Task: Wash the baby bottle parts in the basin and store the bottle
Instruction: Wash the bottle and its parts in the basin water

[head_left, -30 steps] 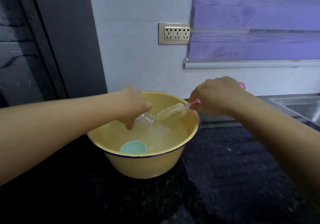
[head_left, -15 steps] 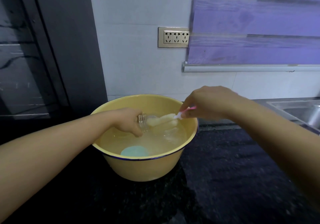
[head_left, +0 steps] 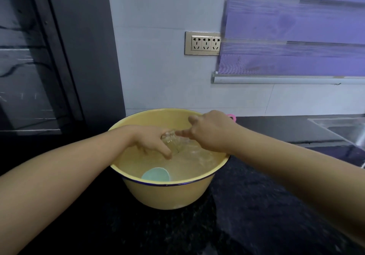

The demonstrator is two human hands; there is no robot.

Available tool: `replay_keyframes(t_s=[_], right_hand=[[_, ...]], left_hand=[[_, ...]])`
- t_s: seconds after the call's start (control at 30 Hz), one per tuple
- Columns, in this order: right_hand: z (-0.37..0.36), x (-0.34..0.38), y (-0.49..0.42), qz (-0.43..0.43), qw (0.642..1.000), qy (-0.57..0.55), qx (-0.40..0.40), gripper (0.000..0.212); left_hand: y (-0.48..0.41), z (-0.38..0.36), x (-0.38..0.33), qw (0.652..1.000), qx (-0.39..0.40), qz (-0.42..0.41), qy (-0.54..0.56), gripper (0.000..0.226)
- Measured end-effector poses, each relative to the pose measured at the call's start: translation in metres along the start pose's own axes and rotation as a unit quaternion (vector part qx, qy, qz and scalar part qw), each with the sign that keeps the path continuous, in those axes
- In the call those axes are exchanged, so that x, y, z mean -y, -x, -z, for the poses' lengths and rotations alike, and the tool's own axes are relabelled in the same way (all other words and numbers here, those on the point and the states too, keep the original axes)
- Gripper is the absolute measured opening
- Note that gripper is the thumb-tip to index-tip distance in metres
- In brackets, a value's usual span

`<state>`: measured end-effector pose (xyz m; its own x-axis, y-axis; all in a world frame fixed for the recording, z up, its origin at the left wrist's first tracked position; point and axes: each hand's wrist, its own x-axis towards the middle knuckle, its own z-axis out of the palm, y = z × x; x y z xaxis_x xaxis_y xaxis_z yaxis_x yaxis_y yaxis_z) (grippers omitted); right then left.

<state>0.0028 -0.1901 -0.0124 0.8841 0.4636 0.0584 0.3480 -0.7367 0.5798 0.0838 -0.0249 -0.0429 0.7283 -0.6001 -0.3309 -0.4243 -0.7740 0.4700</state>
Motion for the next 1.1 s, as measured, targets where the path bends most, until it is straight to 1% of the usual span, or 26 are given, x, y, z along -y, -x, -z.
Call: replay_keyframes(t_s=[0.07, 0.13, 0.2, 0.27, 0.33, 0.37, 0.43, 0.47, 0.53, 0.57, 0.6, 0.63, 0.7, 0.73, 0.77, 0.83, 0.9, 0.97, 1.0, 1.03, 1.1], right_hand=[[-0.003, 0.005, -0.005, 0.003, 1.0, 0.016, 0.007, 0.055], [-0.007, 0.006, -0.01, 0.005, 1.0, 0.017, 0.014, 0.052], [-0.008, 0.003, -0.01, 0.003, 0.999, -0.01, 0.037, 0.045], [-0.006, -0.002, -0.008, -0.003, 0.988, -0.109, 0.108, 0.038], [-0.002, -0.002, -0.004, -0.006, 0.952, -0.256, 0.165, 0.041], [-0.002, -0.001, -0.003, -0.005, 0.934, -0.312, 0.174, 0.045], [-0.002, 0.0, -0.004, -0.005, 0.905, -0.394, 0.159, 0.05], [-0.004, -0.001, -0.006, -0.009, 0.896, -0.42, 0.142, 0.047], [-0.008, -0.003, -0.012, -0.026, 0.893, -0.436, 0.108, 0.042], [-0.01, -0.004, -0.014, -0.038, 0.899, -0.424, 0.097, 0.041], [-0.012, -0.005, -0.014, -0.046, 0.913, -0.396, 0.088, 0.041], [-0.012, -0.004, -0.014, -0.051, 0.934, -0.344, 0.078, 0.041], [-0.012, -0.002, -0.012, -0.054, 0.981, -0.177, 0.059, 0.043], [-0.01, 0.001, -0.01, -0.053, 0.993, -0.101, 0.043, 0.049], [-0.009, 0.004, -0.009, -0.053, 0.997, -0.05, 0.028, 0.054], [-0.006, 0.009, -0.007, -0.051, 0.998, -0.002, 0.021, 0.059], [-0.005, 0.007, -0.01, -0.031, 0.999, -0.005, 0.034, 0.054], [-0.002, 0.001, -0.015, -0.013, 0.989, -0.117, 0.092, 0.043], [-0.001, -0.003, -0.016, -0.007, 0.969, -0.205, 0.135, 0.04], [0.0, -0.006, -0.016, 0.0, 0.942, -0.29, 0.166, 0.037], [-0.005, -0.014, -0.013, -0.01, 0.874, -0.453, 0.176, 0.029]], left_hand=[[0.0, 0.001, 0.001, 1.0, -0.01, -0.011, -0.015, 0.037], [0.0, 0.003, 0.004, 0.998, -0.05, -0.025, -0.04, 0.035], [-0.001, 0.004, 0.006, 0.993, -0.091, -0.041, -0.059, 0.039], [-0.002, 0.003, 0.007, 0.989, -0.113, -0.055, -0.082, 0.045], [-0.003, 0.003, 0.007, 0.982, -0.139, -0.069, -0.109, 0.055], [-0.002, 0.003, 0.008, 0.979, -0.154, -0.077, -0.11, 0.054], [-0.001, 0.004, 0.009, 0.977, -0.173, -0.086, -0.091, 0.045], [-0.001, 0.004, 0.01, 0.977, -0.174, -0.087, -0.081, 0.044], [0.0, 0.004, 0.01, 0.98, -0.166, -0.084, -0.076, 0.046], [0.0, 0.003, 0.01, 0.981, -0.157, -0.085, -0.074, 0.047], [-0.001, 0.003, 0.01, 0.983, -0.149, -0.087, -0.068, 0.046], [-0.001, 0.003, 0.01, 0.984, -0.145, -0.087, -0.058, 0.045], [-0.001, 0.004, 0.01, 0.985, -0.146, -0.088, -0.031, 0.044], [-0.002, 0.004, 0.011, 0.985, -0.149, -0.088, -0.027, 0.044], [-0.002, 0.004, 0.011, 0.984, -0.153, -0.087, -0.033, 0.045], [-0.003, 0.005, 0.012, 0.98, -0.169, -0.088, -0.048, 0.052], [-0.001, 0.006, 0.01, 0.972, -0.202, -0.09, -0.074, 0.059], [0.003, 0.006, 0.007, 0.958, -0.237, -0.077, -0.142, 0.065], [0.005, 0.006, 0.005, 0.949, -0.248, -0.069, -0.18, 0.067], [0.006, 0.005, 0.004, 0.942, -0.256, -0.065, -0.207, 0.068], [0.005, 0.005, 0.002, 0.932, -0.276, -0.061, -0.227, 0.068]])
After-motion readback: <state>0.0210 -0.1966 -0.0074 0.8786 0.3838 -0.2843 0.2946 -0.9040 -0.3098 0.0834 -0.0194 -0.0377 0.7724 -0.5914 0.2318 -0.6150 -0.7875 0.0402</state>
